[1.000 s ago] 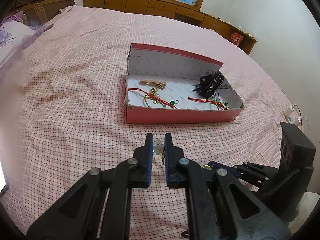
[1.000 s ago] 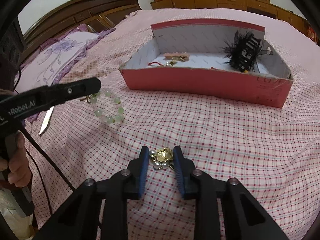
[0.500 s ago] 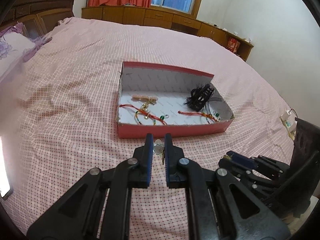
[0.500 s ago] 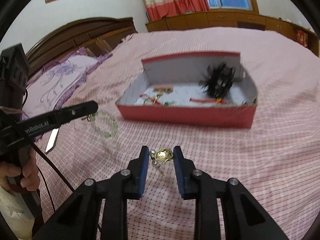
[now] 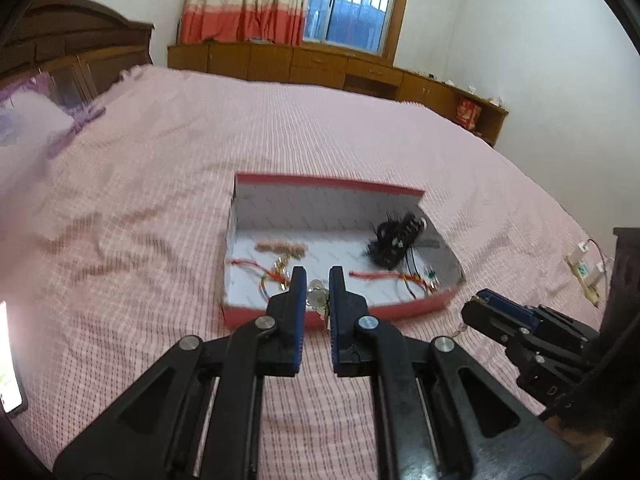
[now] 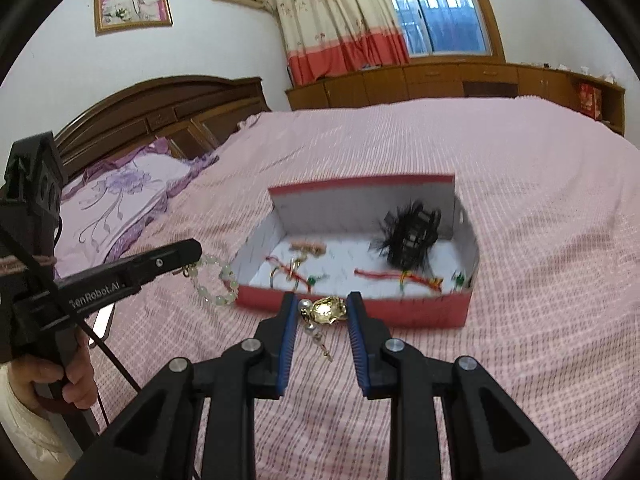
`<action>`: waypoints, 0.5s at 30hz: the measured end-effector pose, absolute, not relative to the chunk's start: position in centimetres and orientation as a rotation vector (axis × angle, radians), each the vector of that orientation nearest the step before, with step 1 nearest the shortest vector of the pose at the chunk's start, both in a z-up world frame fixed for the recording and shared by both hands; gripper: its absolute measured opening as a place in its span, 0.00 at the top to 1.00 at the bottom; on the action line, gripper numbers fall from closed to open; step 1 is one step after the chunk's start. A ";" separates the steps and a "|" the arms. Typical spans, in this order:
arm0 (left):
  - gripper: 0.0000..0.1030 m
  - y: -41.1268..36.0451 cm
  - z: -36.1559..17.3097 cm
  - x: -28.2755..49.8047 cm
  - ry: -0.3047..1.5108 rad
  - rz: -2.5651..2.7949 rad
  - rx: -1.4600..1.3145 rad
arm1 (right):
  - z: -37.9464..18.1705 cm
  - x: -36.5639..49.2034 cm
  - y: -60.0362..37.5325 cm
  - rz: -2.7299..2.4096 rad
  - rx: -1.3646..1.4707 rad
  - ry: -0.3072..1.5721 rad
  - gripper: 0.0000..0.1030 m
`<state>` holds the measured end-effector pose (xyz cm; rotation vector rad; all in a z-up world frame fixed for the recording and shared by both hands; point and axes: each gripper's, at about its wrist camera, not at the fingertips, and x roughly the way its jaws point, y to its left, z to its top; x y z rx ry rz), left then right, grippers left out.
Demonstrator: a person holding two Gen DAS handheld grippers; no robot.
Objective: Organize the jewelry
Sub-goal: 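Carry the bracelet and gold pendant into the shoebox and open both grippers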
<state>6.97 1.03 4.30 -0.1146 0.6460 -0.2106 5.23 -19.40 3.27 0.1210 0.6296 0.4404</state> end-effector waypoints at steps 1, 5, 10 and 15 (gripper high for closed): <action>0.98 0.9 4.3 7.1 0.637 -0.209 -0.111 | 3.4 5.4 -19.5 0.439 0.122 0.620 0.74; 0.98 0.3 4.2 8.0 0.610 -0.208 -0.107 | 3.8 6.3 -19.8 0.420 0.125 0.593 0.74; 0.98 0.0 3.9 9.2 0.580 -0.188 -0.104 | 3.8 7.7 -20.2 0.382 0.117 0.568 0.74; 0.98 -0.5 3.2 10.4 0.547 -0.157 -0.076 | 3.4 9.6 -20.8 0.327 0.100 0.546 0.74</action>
